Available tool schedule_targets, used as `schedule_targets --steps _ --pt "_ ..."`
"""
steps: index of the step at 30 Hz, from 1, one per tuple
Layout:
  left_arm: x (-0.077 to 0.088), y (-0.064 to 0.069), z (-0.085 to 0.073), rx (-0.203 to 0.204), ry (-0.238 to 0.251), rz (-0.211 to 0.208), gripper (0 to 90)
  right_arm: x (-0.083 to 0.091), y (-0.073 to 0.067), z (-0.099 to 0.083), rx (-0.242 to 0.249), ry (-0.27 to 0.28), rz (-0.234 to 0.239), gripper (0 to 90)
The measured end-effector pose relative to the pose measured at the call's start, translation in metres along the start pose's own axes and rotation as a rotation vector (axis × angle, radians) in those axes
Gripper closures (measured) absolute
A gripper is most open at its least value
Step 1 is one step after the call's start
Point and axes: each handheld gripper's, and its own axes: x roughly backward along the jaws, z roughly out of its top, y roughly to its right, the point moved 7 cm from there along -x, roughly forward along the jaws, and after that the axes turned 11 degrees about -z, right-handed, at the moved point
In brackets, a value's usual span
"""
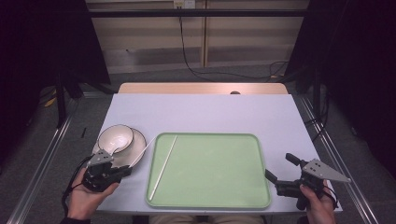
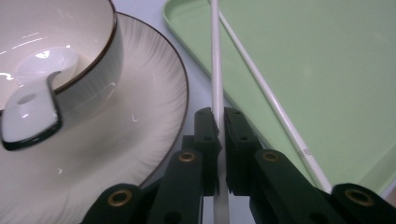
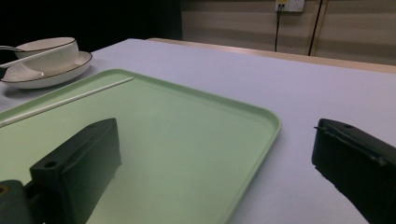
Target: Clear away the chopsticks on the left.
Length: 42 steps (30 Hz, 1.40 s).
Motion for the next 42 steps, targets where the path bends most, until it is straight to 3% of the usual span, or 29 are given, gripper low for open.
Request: schedule_targets --steps 3,14,16,22,23,25,27,28,33,42 --pt "-0.005 0.009 0.003 -0.017 -0.013 -0.010 85.4 0.000 0.000 0.000 0.003 -0.001 0.000 1.1" --pt "-0.022 0.009 0.010 0.003 0.004 -0.018 85.3 0.000 -0.001 0.000 0.006 0.002 0.000 1.1" --pt "-0.024 0.008 0.011 -0.008 0.006 -0.014 85.3 0.000 -0.001 0.000 0.007 0.003 0.001 1.1" --pt "-0.033 0.015 0.018 0.005 0.005 -0.035 85.3 0.000 0.000 0.000 0.008 0.003 0.002 1.1" --pt "-0.034 0.016 0.019 -0.005 -0.004 -0.026 85.4 0.000 -0.001 0.000 0.007 0.002 0.003 1.1" --pt "-0.037 0.021 0.022 -0.003 0.000 -0.048 85.4 0.000 -0.001 0.000 0.006 0.002 0.005 1.1" --pt "-0.040 0.023 0.025 -0.020 -0.009 -0.029 85.3 0.000 -0.001 0.000 0.004 0.002 0.002 1.1" --pt "-0.042 0.024 0.027 -0.006 0.001 -0.044 85.3 0.000 -0.001 0.000 0.006 0.001 0.003 1.1" --pt "-0.051 0.022 0.031 -0.037 -0.015 -0.027 85.4 -0.001 -0.002 -0.001 0.008 -0.006 0.009 1.1" --pt "-0.063 0.022 0.038 0.005 -0.013 -0.028 85.4 -0.001 -0.002 -0.001 0.012 -0.006 0.012 1.1"
